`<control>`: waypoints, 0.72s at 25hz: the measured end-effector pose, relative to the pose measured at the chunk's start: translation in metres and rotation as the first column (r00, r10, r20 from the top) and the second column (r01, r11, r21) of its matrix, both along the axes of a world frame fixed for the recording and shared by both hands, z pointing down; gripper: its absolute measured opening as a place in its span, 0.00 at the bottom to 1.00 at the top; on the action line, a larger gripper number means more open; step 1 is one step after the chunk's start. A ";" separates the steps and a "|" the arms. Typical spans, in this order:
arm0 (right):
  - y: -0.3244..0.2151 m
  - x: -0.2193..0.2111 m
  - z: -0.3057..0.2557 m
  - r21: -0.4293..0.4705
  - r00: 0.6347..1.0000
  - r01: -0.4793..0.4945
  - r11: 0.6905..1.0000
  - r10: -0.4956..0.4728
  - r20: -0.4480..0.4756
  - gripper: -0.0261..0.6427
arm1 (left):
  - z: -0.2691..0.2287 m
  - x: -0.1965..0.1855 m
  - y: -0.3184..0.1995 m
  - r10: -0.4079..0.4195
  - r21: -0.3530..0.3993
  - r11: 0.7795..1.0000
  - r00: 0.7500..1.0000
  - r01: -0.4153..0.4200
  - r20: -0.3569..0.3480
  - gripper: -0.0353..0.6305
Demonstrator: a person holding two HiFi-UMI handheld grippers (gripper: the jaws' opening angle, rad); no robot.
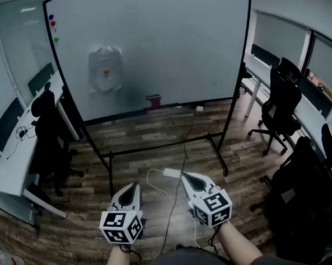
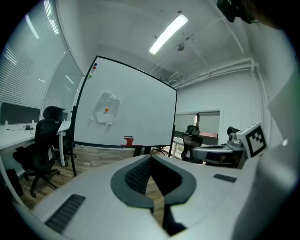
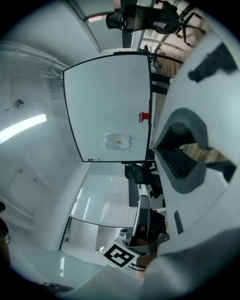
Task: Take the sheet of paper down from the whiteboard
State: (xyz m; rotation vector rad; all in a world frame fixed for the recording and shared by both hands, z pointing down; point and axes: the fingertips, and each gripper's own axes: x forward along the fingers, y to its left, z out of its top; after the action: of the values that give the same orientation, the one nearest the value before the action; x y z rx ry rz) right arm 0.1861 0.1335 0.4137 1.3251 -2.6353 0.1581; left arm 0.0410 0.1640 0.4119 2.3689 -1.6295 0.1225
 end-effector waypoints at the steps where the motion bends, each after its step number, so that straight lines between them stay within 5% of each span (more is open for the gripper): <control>1: -0.001 -0.001 0.002 0.001 1.000 0.005 1.000 -0.005 -0.001 0.07 | -0.001 0.000 -0.001 0.003 0.002 1.000 1.000 -0.003 0.001 0.07; 18: -0.006 0.003 0.017 0.003 0.999 0.050 0.999 -0.050 0.001 0.07 | 0.015 0.009 -0.003 -0.015 -0.038 0.999 1.000 0.015 0.003 0.07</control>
State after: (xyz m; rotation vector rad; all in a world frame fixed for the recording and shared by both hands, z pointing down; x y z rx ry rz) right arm 0.1894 0.1277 0.4307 1.2585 -2.6679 0.1474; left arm 0.0499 0.1608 0.4268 2.3285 -1.6316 0.1521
